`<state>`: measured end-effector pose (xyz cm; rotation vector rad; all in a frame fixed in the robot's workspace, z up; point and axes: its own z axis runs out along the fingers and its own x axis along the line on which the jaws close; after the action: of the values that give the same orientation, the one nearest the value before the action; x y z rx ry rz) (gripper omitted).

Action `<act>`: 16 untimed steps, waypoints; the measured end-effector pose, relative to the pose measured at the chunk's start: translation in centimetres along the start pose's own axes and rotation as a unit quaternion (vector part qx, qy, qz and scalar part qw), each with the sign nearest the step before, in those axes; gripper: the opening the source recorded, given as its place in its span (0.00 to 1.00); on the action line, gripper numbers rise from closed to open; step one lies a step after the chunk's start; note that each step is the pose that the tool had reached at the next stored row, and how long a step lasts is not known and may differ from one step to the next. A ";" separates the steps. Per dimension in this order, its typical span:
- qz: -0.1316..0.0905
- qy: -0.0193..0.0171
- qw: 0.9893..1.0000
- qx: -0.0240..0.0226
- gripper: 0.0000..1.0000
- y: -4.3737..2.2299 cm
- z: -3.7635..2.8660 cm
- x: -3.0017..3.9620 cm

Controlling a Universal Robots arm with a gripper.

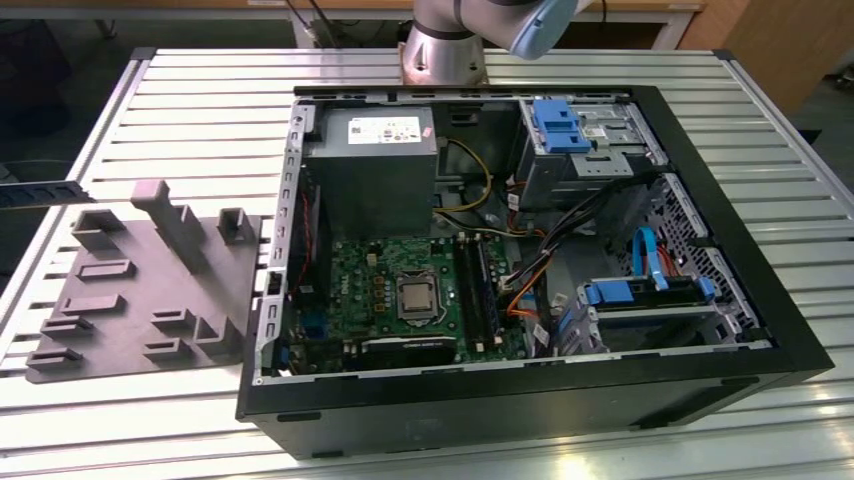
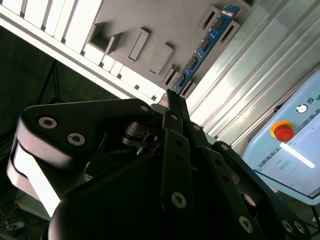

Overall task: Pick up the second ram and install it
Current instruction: 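Pick up the second ram and move it above second insertion slot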

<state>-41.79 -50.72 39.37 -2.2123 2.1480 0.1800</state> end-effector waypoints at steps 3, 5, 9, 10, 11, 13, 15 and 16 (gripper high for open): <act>0.000 0.000 1.000 0.000 0.12 0.00 -0.01 0.00; 0.000 0.000 1.000 0.000 0.12 -0.02 -0.01 0.00; 0.000 0.000 1.000 0.000 0.12 -0.19 -0.02 0.00; 0.000 -0.001 1.000 0.000 0.12 -0.25 -0.02 0.01; 0.000 -0.001 1.000 0.000 0.12 -0.30 -0.02 0.01; 0.000 -0.001 1.000 0.000 0.12 -0.41 -0.03 0.01; 0.000 -0.001 1.000 0.000 0.12 -0.54 -0.03 0.01; 0.000 -0.001 1.000 0.000 0.12 -0.61 -0.04 0.01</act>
<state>-41.18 -50.72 39.38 -2.2116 2.1474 0.1812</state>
